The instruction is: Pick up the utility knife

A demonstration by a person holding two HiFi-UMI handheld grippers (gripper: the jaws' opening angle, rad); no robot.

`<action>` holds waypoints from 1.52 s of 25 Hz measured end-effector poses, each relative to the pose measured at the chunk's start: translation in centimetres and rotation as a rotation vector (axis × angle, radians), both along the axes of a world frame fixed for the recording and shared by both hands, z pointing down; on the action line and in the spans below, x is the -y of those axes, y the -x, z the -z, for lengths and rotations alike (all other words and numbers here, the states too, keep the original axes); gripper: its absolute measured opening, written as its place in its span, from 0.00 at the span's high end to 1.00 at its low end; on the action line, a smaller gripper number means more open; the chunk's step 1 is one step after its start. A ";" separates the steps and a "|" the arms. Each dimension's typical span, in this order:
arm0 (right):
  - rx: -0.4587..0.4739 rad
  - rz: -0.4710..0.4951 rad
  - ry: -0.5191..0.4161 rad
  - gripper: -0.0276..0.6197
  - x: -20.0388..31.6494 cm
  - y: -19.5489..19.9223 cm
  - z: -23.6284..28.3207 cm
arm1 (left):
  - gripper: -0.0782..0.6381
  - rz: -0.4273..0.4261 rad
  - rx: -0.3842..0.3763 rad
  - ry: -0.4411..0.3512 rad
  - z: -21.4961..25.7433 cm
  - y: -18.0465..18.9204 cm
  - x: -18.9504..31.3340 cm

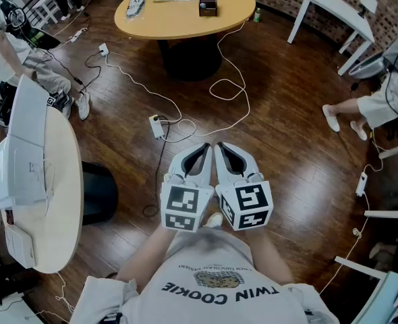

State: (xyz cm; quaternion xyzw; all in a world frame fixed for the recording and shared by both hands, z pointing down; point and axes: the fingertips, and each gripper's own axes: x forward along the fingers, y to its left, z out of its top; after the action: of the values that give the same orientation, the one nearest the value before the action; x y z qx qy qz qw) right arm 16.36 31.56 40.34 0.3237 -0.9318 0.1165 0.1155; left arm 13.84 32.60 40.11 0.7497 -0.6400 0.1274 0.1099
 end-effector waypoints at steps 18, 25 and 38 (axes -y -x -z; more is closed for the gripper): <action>-0.058 -0.061 0.018 0.96 12.9 10.7 -1.2 | 0.88 -0.069 -0.059 0.009 -1.1 10.6 13.4; -0.080 -0.092 0.020 0.96 16.6 15.4 -1.0 | 0.88 -0.106 -0.077 0.009 -0.8 15.4 17.5; -0.086 -0.129 -0.004 0.96 21.5 19.4 -0.9 | 0.88 -0.139 -0.095 -0.001 -0.9 19.4 22.2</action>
State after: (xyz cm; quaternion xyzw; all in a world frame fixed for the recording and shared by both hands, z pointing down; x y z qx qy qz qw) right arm -3.07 10.03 41.23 0.3880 -0.9034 0.1081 0.1468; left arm -5.57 10.39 41.01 0.7977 -0.5804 0.0988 0.1304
